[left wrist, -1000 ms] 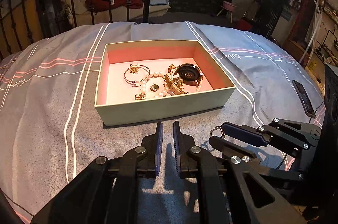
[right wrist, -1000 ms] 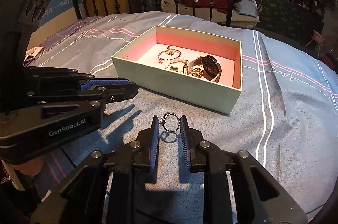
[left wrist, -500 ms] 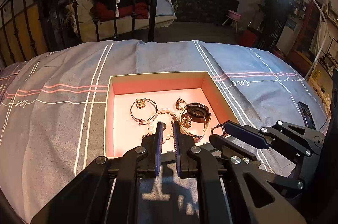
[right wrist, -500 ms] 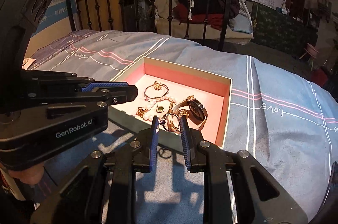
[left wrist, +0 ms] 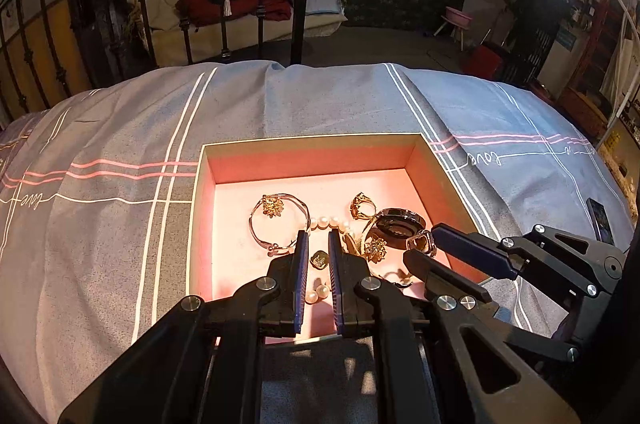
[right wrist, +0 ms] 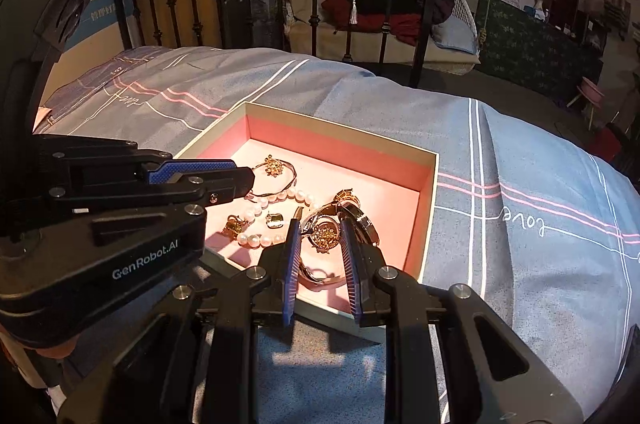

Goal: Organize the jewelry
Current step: 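Carry the silver ring into the box and open the right gripper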

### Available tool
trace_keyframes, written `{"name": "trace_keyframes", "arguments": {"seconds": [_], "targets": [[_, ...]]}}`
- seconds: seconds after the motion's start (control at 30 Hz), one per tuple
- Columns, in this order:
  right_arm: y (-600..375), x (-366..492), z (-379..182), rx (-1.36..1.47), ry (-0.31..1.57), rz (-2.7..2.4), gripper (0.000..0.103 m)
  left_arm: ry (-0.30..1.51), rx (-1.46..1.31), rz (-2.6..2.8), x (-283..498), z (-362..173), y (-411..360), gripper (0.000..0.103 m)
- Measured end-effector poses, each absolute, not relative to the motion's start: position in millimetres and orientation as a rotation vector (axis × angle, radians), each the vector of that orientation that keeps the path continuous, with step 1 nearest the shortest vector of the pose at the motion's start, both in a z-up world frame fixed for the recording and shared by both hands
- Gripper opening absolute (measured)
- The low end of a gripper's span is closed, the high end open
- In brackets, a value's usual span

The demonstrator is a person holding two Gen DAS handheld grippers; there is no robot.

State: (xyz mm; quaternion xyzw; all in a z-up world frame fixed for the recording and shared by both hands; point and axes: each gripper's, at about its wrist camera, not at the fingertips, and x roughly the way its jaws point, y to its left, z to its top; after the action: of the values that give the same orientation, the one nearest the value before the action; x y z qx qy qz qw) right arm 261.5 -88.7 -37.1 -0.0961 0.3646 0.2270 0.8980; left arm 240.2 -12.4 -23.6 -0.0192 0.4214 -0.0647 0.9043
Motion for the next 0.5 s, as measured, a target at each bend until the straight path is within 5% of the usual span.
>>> {"name": "trace_keyframes", "arguments": {"seconds": [0.5], "targets": [[-80.6,271.8,-45.7,-0.236,0.784,0.48,0.022,0.913,-0.017,-0.114,255.9,-37.5,-16.8,0.023]]}}
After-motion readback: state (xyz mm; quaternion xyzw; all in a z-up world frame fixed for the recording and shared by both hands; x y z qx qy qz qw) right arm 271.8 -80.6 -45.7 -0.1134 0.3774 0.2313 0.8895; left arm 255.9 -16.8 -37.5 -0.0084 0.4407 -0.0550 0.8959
